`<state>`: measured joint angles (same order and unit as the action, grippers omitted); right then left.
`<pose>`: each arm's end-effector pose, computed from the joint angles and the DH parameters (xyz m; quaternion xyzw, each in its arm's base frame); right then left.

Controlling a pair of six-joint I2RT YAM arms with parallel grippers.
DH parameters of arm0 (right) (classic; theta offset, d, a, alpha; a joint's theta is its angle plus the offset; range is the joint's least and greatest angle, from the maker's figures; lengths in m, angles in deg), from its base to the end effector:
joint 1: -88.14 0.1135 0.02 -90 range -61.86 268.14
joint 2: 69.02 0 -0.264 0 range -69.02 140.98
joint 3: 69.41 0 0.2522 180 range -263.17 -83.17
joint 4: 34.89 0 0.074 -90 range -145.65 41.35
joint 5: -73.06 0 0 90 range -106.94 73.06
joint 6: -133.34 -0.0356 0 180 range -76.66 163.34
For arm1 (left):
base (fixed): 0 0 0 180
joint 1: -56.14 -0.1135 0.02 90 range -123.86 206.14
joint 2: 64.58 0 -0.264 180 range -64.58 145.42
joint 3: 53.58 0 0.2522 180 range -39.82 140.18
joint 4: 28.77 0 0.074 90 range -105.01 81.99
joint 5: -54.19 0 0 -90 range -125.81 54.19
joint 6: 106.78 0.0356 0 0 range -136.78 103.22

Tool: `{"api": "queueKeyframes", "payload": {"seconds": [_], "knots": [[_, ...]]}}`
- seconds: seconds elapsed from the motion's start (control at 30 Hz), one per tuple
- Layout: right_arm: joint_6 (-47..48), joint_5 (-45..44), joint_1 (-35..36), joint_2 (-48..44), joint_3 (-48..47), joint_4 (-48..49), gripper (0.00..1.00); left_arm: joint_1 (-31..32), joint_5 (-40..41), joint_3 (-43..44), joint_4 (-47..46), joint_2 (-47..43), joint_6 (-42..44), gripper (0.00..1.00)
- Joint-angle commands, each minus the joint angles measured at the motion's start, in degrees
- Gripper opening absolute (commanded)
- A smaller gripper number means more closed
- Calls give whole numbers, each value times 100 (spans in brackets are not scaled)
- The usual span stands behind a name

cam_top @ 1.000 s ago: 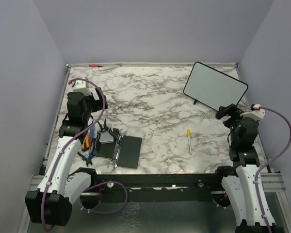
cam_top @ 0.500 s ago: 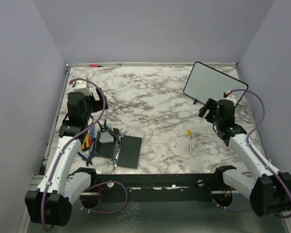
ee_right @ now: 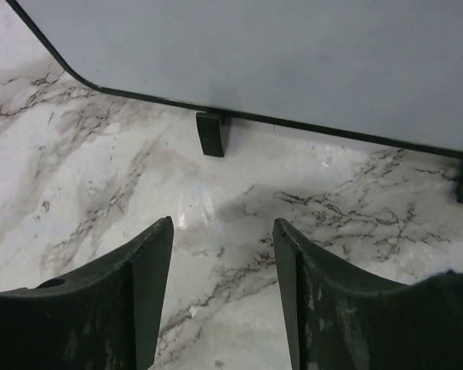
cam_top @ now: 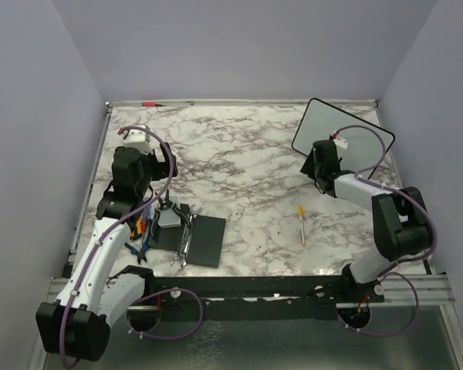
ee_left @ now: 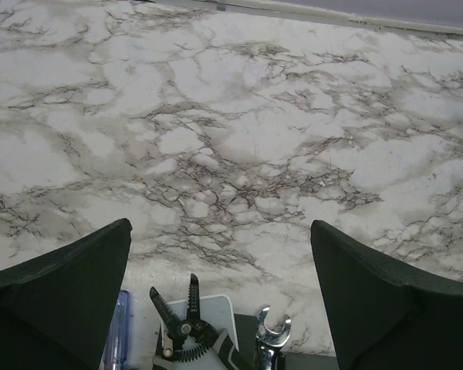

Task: Write a sentence on the whiteboard
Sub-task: Move the whiteboard to the center of the board.

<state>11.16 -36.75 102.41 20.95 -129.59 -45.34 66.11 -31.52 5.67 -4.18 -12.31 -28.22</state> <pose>0.3139 0.0674 0.1828 0.2106 0.8715 0.0200 0.4424 0.2104 -0.0343 0.3198 -0.0324 0.8061 -0.0799 0.5855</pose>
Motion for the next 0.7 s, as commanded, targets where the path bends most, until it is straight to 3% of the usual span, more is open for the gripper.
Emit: {"api": "queueKeyframes", "payload": {"seconds": [0.0, 0.33, 0.67], "knots": [[-26, -426, 33, 543, -329, 561, 56, 119, 113, -98, 99, -46, 94, 99], [37, -766, 30, 1494, -877, 720, 48, 235, 175, -93, 108, -7, 128, 99], [44, -955, 29, 1740, -895, 943, 37, 245, 186, -96, 112, 35, 138, 99]]}}
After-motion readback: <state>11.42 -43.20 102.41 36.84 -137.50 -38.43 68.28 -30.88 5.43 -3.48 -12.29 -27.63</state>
